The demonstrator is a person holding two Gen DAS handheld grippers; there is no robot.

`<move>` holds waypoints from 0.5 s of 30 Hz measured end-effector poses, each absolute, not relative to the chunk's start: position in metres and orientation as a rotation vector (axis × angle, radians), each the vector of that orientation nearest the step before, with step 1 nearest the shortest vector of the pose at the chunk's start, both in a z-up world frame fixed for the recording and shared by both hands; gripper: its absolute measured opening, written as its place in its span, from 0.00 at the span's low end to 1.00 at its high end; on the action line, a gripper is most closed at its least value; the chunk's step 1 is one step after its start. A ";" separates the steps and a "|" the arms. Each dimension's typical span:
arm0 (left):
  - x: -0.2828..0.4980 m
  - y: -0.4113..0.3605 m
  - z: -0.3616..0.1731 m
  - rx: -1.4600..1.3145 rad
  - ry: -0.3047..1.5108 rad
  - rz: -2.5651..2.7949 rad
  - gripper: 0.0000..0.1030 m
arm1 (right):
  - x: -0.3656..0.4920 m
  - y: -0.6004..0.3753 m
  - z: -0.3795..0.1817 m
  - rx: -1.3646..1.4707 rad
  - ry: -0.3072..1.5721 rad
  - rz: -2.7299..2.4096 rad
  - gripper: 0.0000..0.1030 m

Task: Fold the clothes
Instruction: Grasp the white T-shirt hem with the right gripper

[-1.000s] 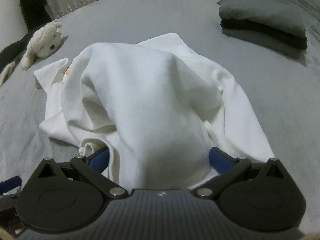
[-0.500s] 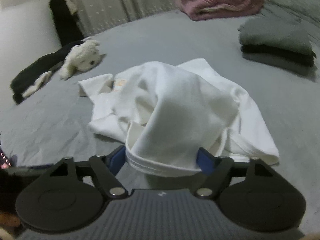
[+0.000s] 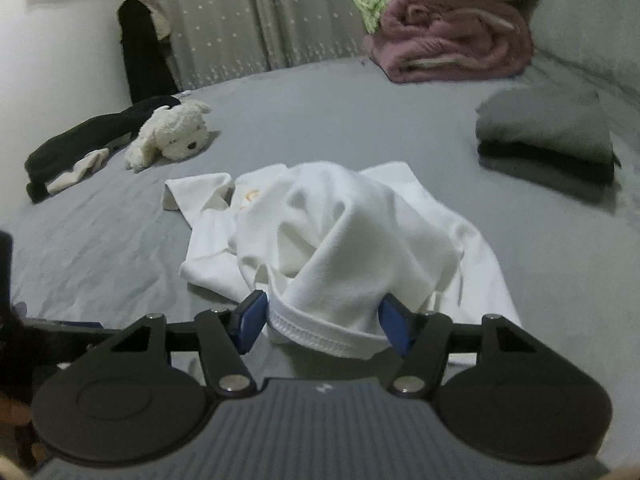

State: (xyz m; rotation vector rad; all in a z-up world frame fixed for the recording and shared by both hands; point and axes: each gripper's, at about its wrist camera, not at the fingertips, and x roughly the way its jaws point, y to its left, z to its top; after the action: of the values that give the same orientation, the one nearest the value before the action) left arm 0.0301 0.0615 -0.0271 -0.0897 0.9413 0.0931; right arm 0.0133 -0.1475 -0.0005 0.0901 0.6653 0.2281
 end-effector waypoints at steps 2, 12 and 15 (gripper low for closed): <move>0.030 0.061 -0.027 -0.090 0.942 0.092 1.00 | 0.015 -0.149 0.001 0.077 0.652 0.218 0.67; 0.030 0.061 -0.028 -0.085 0.950 0.094 1.00 | 0.016 -0.155 0.008 0.109 0.623 0.255 0.71; 0.030 0.060 -0.028 -0.079 0.947 0.097 1.00 | 0.015 -0.143 0.004 0.083 0.638 0.308 0.71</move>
State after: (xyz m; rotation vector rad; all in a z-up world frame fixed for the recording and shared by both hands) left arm 0.0295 0.0596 -0.0278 -0.0791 0.9473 0.0971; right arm 0.0149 -0.1425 0.0045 0.0828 0.6375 0.3079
